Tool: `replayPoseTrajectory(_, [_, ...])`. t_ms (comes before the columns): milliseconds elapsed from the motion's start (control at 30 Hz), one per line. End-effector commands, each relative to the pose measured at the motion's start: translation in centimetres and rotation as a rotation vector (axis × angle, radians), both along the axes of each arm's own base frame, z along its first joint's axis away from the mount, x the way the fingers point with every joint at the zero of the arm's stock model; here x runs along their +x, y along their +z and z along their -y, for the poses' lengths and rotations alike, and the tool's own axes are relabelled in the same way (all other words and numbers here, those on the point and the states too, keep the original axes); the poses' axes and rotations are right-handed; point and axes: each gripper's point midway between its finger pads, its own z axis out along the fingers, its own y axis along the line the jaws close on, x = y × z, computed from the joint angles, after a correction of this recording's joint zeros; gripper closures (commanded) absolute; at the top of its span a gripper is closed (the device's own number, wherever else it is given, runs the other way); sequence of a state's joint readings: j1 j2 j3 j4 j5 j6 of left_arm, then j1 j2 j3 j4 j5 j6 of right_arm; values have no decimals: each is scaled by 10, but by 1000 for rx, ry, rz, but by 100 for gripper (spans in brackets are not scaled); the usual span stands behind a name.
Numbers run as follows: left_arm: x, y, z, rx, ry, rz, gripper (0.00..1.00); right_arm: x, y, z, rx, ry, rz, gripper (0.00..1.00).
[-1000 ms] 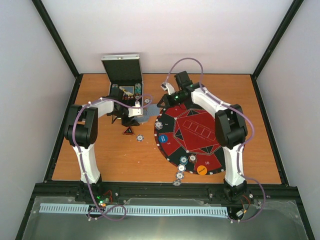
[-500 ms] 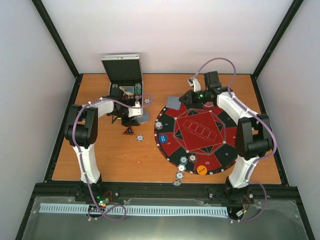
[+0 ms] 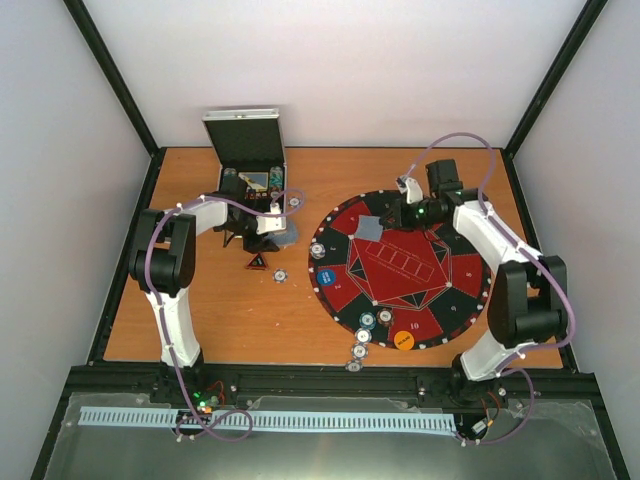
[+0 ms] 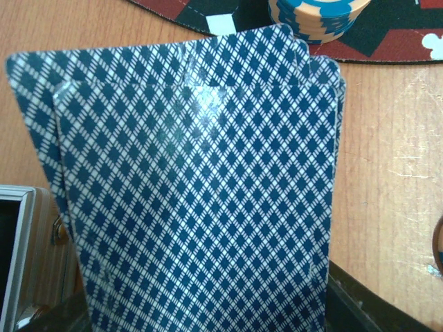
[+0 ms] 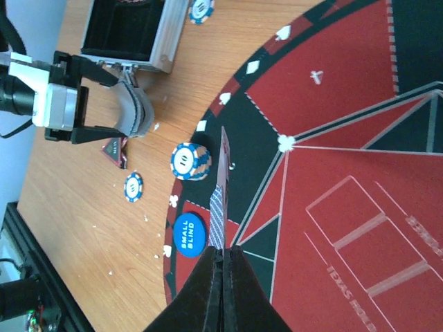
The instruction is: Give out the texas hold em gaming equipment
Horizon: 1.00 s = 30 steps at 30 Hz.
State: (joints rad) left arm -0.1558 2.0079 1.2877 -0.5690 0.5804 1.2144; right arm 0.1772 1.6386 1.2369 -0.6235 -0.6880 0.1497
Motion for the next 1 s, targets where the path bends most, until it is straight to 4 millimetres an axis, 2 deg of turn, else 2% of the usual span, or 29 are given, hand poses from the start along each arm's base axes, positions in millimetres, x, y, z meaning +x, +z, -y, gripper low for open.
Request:
replayPoseTrajectory(0, [0,-5,0,-9,-7,-18,43,-17,-3,31,-84,-111,-51,97])
replayPoseTrajectory(100, [0,-4,-1,-8,-8,-15,43,-40,-16,59,-89,-254,-163,97])
replayPoseTrajectory(267, [1,-4,-3,-1,-5,-14,43,-89,-36,99,-254,-419,-281,97])
replayPoseTrajectory(400, [3,-4,-3,-5,-4,-9,43,-115,-46,132,-414,-546,-314,97])
replayPoseTrajectory(633, [5,-4,-3,-3,-6,-13,43,-155,-79,119,-355,-543,-466,97])
replayPoseTrajectory(800, [5,-3,-3,4,-6,-9,43,-175,-86,122,-386,-531,-508,97])
replayPoseTrajectory(900, [6,-3,-3,2,-6,-8,43,-180,-88,119,-372,-521,-524,97])
replayPoseTrajectory(967, [5,-2,-3,2,-7,-9,43,-179,-84,124,-397,-534,-507,97])
